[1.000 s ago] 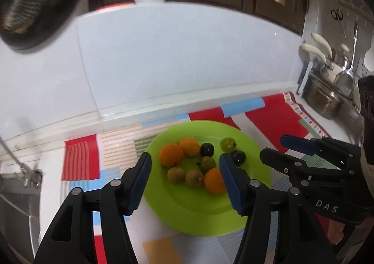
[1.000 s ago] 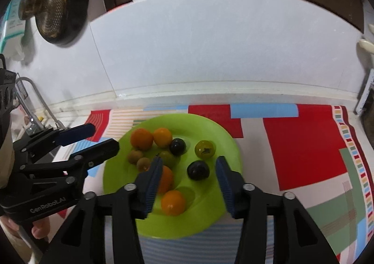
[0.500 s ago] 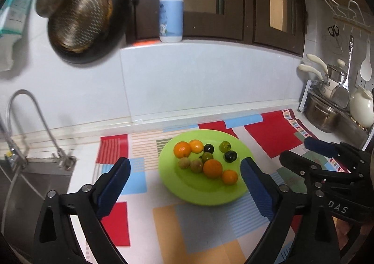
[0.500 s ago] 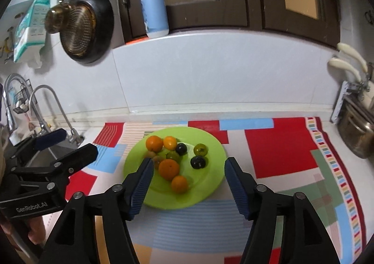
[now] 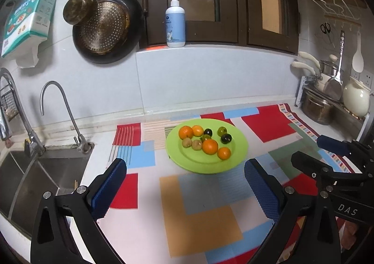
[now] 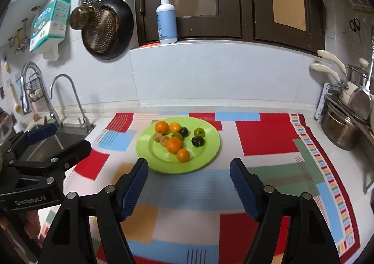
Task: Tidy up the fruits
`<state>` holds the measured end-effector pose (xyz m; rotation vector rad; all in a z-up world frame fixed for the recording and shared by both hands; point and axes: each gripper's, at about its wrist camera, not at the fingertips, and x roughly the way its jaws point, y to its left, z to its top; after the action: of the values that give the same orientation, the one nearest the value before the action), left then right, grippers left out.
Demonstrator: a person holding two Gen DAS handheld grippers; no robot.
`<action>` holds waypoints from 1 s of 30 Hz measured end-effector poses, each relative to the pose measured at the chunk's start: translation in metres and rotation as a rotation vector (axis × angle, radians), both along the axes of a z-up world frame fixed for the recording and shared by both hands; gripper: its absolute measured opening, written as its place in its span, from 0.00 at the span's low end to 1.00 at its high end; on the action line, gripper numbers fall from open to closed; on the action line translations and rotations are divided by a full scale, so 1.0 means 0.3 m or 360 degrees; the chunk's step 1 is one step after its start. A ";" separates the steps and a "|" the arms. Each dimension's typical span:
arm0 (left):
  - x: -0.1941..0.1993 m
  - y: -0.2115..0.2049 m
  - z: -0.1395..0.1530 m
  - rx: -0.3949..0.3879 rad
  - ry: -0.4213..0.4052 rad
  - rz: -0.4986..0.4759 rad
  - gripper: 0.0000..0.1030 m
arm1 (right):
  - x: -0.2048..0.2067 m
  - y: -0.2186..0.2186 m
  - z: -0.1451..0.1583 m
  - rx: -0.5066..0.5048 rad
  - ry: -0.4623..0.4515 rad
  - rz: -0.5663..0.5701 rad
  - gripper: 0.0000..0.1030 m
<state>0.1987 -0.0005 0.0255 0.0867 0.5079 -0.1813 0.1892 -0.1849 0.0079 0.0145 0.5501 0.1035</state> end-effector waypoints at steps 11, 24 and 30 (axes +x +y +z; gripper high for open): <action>-0.152 -0.002 0.008 0.0003 -0.0002 -0.0013 1.00 | -0.154 -0.008 0.029 -0.0010 -0.0034 -0.0005 0.71; -0.277 -0.006 0.055 0.0024 -0.0070 0.0010 1.00 | -0.275 -0.014 0.059 0.0007 -0.0085 0.0017 0.71; -0.303 -0.012 0.057 0.0017 -0.0077 0.0025 1.00 | -0.301 -0.024 0.062 0.0018 -0.0089 0.0021 0.71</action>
<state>0.1079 -0.0043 0.0425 0.0971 0.4611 -0.1608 0.0988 -0.1922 0.0264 0.0187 0.4935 0.1197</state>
